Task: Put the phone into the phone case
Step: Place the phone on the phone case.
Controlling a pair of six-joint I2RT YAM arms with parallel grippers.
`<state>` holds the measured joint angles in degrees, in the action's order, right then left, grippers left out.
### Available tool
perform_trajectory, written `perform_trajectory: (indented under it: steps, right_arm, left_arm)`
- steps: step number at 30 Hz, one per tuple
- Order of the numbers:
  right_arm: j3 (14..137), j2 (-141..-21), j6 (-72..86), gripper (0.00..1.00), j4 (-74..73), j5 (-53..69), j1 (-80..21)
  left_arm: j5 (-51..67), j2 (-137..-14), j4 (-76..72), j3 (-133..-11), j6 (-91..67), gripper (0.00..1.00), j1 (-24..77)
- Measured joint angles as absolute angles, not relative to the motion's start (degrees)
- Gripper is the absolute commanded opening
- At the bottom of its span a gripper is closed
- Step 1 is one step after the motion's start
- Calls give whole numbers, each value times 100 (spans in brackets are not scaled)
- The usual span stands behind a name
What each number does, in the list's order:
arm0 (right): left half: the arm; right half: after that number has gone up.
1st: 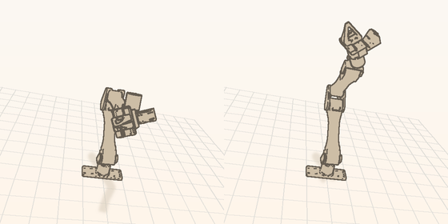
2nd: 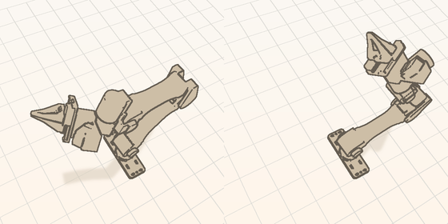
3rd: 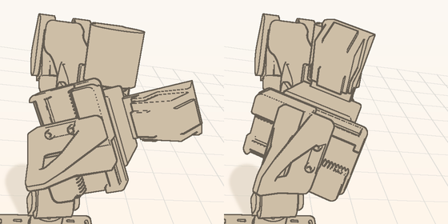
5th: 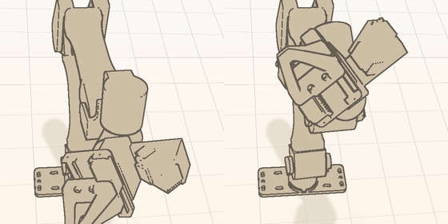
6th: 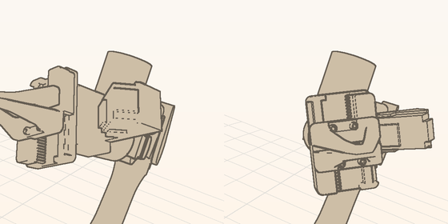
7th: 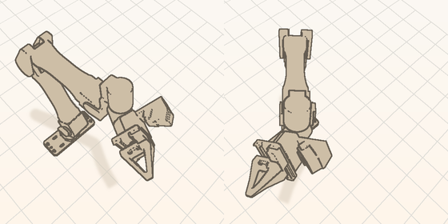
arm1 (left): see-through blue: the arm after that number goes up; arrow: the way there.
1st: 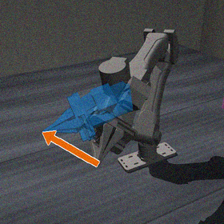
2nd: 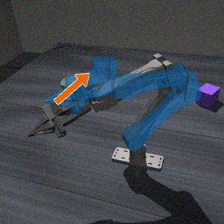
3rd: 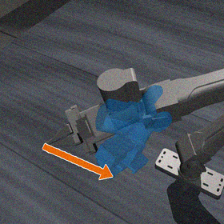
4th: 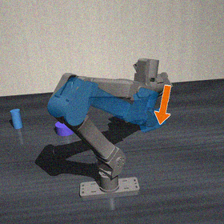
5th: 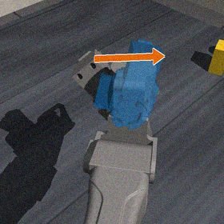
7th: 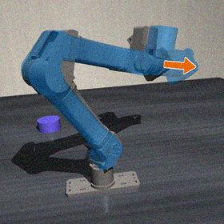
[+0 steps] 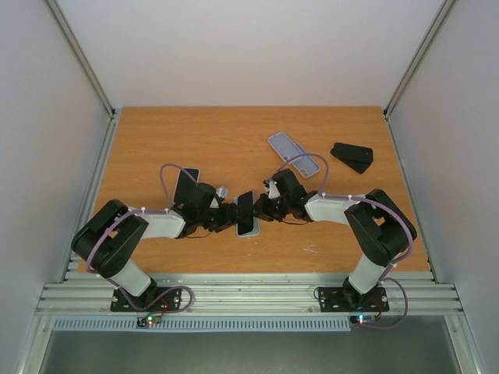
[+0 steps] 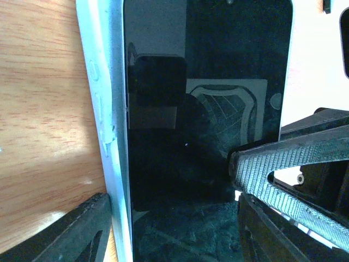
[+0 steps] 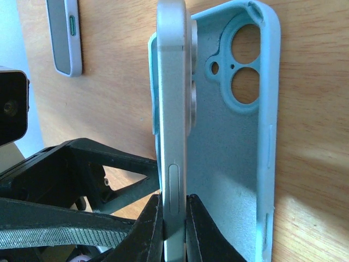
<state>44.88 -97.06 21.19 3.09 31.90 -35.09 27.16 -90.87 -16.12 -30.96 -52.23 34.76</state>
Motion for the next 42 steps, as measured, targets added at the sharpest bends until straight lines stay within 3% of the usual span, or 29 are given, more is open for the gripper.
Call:
perform_trajectory:
  steps: [6,27,42]
  right_arm:
    - [4488,-9837,2115,1,495,3356,-3509]
    - [4488,-10027,2080,3,598,3697,-3660]
    - [4794,-10060,1732,19,-198,3363,-3765]
  left_arm:
    - [2665,-9089,-1586,-3096,-5229,58,3498]
    - [2150,-8536,-969,-2897,-5050,58,3850]
    - [2029,-8173,-615,-2814,-4989,56,3977]
